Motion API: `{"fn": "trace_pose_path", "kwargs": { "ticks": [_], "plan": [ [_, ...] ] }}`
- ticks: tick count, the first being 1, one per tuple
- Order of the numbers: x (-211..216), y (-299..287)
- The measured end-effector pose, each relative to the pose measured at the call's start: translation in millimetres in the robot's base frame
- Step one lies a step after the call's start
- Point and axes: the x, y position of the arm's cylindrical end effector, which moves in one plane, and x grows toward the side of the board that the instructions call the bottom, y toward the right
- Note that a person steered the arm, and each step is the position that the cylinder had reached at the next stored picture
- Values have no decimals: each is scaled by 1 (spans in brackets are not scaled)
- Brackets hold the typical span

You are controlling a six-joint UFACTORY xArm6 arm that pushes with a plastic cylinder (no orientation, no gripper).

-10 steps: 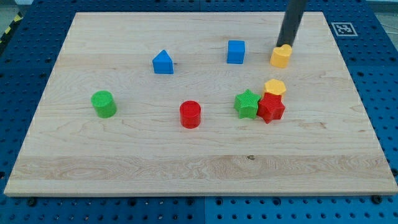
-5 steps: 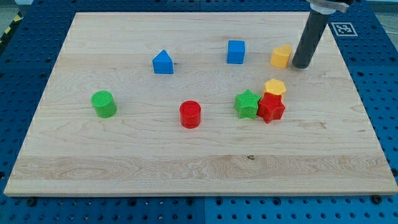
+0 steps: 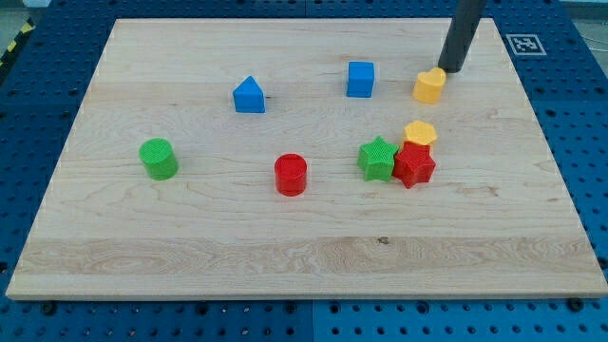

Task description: Move the yellow heart above the yellow hexagon

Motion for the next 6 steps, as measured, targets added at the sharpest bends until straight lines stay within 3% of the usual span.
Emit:
{"fn": "trace_pose_path", "kwargs": {
  "ticks": [1,6],
  "plan": [
    [0,-21],
    [43,-22]
  ]
}}
